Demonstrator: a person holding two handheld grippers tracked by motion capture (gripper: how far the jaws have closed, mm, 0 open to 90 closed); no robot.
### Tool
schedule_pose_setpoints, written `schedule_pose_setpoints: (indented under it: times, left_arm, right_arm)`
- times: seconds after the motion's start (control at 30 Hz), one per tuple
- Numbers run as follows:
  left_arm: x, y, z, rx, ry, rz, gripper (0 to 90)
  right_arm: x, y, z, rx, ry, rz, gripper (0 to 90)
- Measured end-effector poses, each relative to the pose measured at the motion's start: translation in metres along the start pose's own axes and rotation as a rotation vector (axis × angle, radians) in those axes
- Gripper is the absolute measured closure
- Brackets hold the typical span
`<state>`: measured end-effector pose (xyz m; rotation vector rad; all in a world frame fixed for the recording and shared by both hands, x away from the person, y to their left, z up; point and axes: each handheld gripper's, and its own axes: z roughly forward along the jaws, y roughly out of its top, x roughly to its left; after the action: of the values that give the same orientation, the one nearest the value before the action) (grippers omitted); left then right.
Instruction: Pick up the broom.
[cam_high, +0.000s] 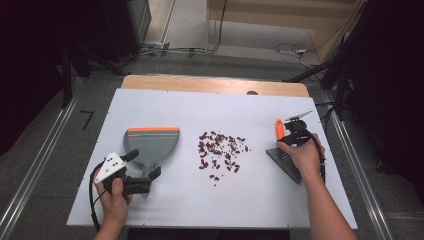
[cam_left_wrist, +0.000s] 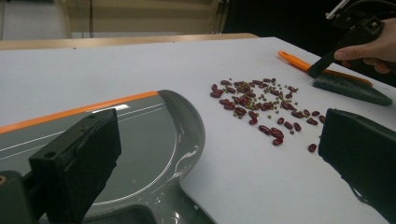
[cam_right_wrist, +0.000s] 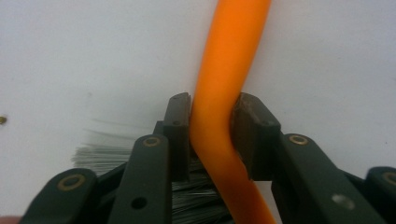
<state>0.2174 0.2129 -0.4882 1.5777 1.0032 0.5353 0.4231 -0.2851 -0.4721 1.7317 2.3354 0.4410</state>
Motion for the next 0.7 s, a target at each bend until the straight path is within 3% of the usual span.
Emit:
schedule_pose_setpoints:
  times: [0.13, 0.3, 0.43, 0.63, 0.7]
  left_arm:
    - [-0.003, 0.001, 0.003, 0.001, -0.013, 0.002, 0.0]
    - [-0.005, 0.001, 0.005, 0.001, -0.028, 0.009, 0.0]
    - [-0.004, 0.001, 0.004, -0.009, -0.032, -0.005, 0.0]
    - [-0.005, 0.002, 0.005, -0.001, -0.022, -0.002, 0.0]
    - [-0.006, 0.002, 0.005, -0.005, -0.021, 0.0, 0.0]
  right_arm:
    - [0.0, 0.003, 0.0, 0.019, 0.002, -0.013, 68.3]
    - [-0.005, -0.005, -0.001, -0.041, 0.039, 0.027, 68.3]
    - [-0.007, -0.016, -0.007, -0.139, 0.064, 0.042, 68.4]
    - [-0.012, -0.04, -0.023, -0.331, 0.098, 0.069, 68.5]
    - [-0.013, -0.05, -0.029, -0.415, 0.121, 0.057, 68.6]
